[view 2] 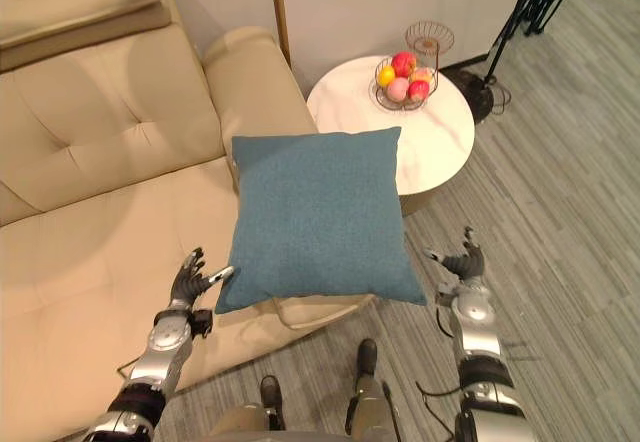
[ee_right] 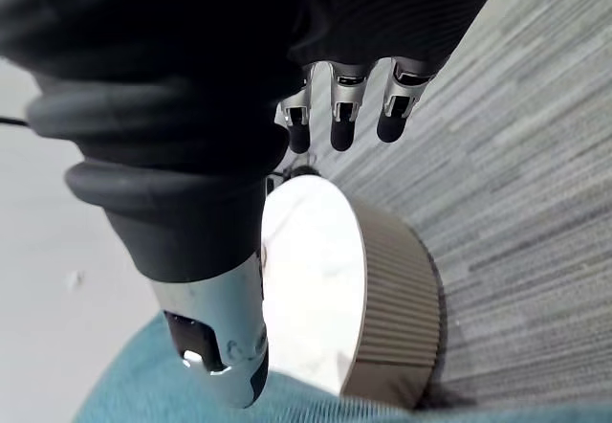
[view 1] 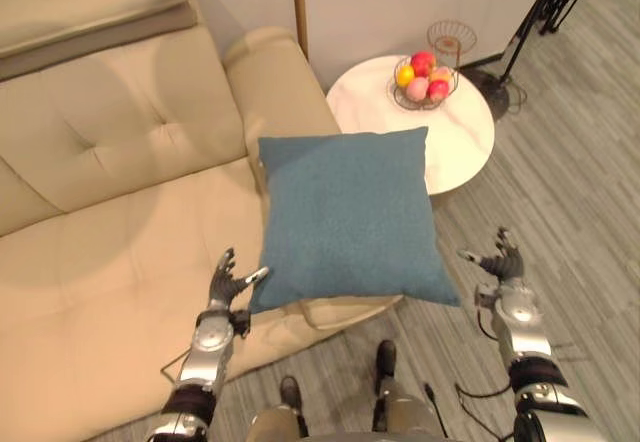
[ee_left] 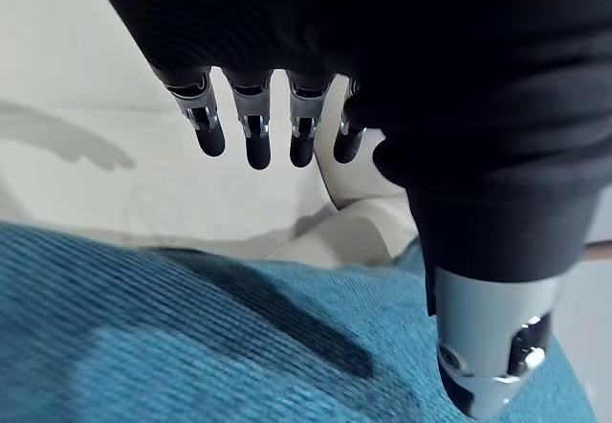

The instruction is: Pick up cushions and gather them together orderly.

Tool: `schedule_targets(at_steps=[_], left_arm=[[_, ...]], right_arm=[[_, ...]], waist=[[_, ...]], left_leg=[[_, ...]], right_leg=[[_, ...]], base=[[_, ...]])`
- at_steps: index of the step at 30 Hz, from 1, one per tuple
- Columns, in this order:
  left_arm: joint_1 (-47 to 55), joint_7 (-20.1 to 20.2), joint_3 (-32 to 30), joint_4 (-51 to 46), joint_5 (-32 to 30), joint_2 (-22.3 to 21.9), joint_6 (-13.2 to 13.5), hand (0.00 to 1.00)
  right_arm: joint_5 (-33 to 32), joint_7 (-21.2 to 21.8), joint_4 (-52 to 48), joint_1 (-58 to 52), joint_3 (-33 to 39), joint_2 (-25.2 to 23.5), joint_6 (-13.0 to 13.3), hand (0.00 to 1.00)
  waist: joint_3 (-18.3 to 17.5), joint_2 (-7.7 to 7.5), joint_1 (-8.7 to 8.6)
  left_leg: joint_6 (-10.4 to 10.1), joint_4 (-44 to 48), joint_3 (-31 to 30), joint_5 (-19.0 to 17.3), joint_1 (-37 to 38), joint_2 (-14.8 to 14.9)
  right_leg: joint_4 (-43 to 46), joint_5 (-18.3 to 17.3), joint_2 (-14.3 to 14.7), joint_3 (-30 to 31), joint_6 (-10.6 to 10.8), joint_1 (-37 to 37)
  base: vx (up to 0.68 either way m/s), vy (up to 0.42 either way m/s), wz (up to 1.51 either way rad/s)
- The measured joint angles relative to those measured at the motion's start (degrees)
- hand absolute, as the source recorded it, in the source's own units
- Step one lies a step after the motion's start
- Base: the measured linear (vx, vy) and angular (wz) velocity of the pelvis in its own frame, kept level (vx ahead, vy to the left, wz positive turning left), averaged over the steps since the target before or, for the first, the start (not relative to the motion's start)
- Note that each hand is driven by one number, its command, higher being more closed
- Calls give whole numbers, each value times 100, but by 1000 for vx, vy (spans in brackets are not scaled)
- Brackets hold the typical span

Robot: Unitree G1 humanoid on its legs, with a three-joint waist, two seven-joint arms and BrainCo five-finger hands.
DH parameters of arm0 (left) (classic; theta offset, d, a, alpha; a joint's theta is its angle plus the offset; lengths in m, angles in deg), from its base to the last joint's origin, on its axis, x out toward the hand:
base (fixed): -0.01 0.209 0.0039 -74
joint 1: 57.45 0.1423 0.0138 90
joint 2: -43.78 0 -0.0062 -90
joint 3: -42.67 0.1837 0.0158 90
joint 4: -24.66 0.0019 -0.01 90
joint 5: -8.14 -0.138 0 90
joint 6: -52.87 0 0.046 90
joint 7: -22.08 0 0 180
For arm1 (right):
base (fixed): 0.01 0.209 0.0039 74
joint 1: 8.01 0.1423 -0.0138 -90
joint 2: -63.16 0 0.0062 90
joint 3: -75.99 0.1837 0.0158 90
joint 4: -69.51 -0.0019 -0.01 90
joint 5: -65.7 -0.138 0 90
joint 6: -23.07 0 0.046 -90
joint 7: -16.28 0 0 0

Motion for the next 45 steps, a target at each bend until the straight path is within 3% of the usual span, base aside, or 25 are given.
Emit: schedule_targets(at_steps=[5,6,7,14,20,31,35,38,40,41,42,43,45], left_arm=[[-1155,-215,291,381,159,-41,1,0],[-1502,-260,441,635,239,-60,1,100],[-1657,-263,486,740,255,-61,0,100],[-2800,-552,694,1373,869,-133,0,100],[-2586,-748,697,386,1167,-1,8,100],[626,-705,686,-2722,1154,-52,98,100],[1753,-705,576,-3679,1150,-71,99,100],[2188,-698,402,-4027,1081,-320,130,100],[2158,-698,396,-4033,1018,-366,150,100],[2177,-698,404,-4056,930,-435,160,100],[2176,-700,396,-4070,871,-468,165,100],[2106,-700,391,-4028,854,-463,160,100],[2103,-701,398,-4019,790,-456,156,100]], right_arm=[[-48,-84,531,1134,-347,-14,-176,0],[-86,-177,675,1452,-479,12,-200,0],[-105,-207,760,1594,-512,1,-201,100],[-660,-364,1169,2398,-1012,-108,-227,100],[-705,-396,341,2254,-1462,23,-223,100],[-213,-175,-3072,-455,-1791,12,-220,100],[-52,-50,-3962,-1091,-1808,-284,-198,100],[30,54,-4254,-1238,-1835,-486,-56,100],[33,53,-4246,-1193,-1834,-502,80,100],[42,51,-4249,-1191,-1830,-480,82,100],[52,50,-4236,-1197,-1831,-492,85,100],[75,48,-4219,-1231,-1827,-496,86,100],[145,44,-4109,-1241,-1828,-506,85,100]], waist=[[361,48,10],[418,60,4],[488,61,6],[731,84,5],[834,122,-5],[767,152,7],[316,162,85],[125,162,185],[126,147,214],[67,257,206],[57,240,212],[80,204,100],[82,187,16]], left_leg=[[53,28,-14,49,-342,-54],[72,83,-20,61,-454,-65],[72,133,-17,61,-471,-69],[83,240,-29,71,-631,-70],[-13,220,-17,132,-636,-48],[-90,204,-24,180,118,41],[-86,207,16,176,319,23],[-75,449,176,165,480,-14],[24,1038,65,-7,100,-10],[206,434,-68,337,212,-99],[277,404,-33,315,247,-99],[385,440,-212,253,250,-210],[400,572,-643,244,192,-311]], right_leg=[[-113,296,-77,51,-91,-284],[-114,340,-132,50,-94,-364],[-114,375,-133,55,-103,-364],[-113,511,-133,32,-165,-454],[-128,511,-122,120,-165,-494],[-134,510,35,281,-165,225],[-133,510,30,421,-166,388],[2,509,-29,613,-165,472],[437,505,-205,591,-162,250],[662,481,-179,585,-95,132],[777,325,-175,611,128,118],[2187,-717,-371,665,172,-149],[3658,-1525,-387,966,125,-207]], base=[[1,12,1],[16,26,3],[0,0,0],[48,19,4],[55,-25,-6],[82,-12,-3],[21,2,-6],[21,14,-34],[-81,43,-6],[-98,74,-5],[-116,88,38],[-93,70,67],[-120,-10,136]])
